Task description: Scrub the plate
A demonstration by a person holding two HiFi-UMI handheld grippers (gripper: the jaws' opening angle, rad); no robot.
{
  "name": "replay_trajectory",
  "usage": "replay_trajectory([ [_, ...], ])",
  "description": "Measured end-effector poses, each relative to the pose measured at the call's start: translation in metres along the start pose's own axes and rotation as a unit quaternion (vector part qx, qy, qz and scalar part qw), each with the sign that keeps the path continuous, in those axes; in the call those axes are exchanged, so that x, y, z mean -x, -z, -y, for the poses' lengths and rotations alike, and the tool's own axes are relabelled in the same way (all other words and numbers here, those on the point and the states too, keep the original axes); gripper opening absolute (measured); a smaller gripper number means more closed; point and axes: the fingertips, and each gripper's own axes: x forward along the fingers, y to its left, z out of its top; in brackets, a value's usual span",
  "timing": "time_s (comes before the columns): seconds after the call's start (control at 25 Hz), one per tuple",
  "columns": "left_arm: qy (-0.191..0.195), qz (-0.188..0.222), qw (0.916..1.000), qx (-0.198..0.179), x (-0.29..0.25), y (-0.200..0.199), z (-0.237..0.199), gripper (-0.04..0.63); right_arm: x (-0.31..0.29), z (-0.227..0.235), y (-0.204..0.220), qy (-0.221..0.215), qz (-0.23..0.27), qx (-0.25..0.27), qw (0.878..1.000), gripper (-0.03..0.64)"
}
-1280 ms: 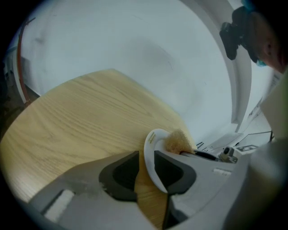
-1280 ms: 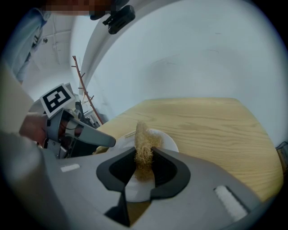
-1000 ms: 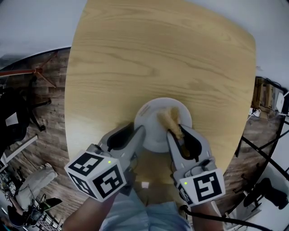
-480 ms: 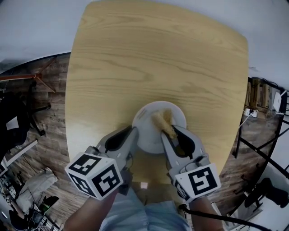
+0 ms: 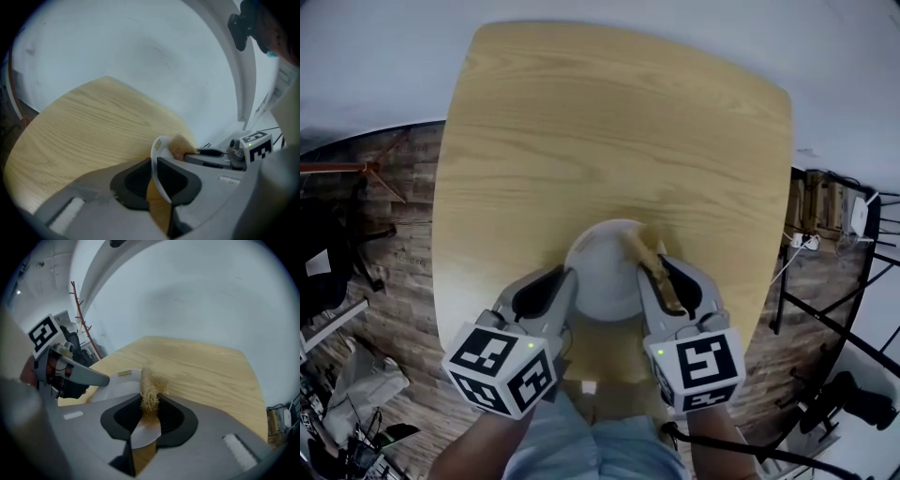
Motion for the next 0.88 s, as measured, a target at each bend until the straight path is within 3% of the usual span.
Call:
replay_trajectory([
  [0.36, 0.016, -0.005, 0.9994, -0.029, 0.001, 0.001, 0.011, 0.061, -0.012, -0.024, -0.015, -0.029, -0.009, 0.054, 0.998, 0.084],
  [0.88, 0.014, 0.012, 0.9998, 0.01, -0.003, -0.003, 0.012, 0.057, -0.007, -0.064, -0.007, -0.098, -0.017, 0.062, 0.993, 0.078],
])
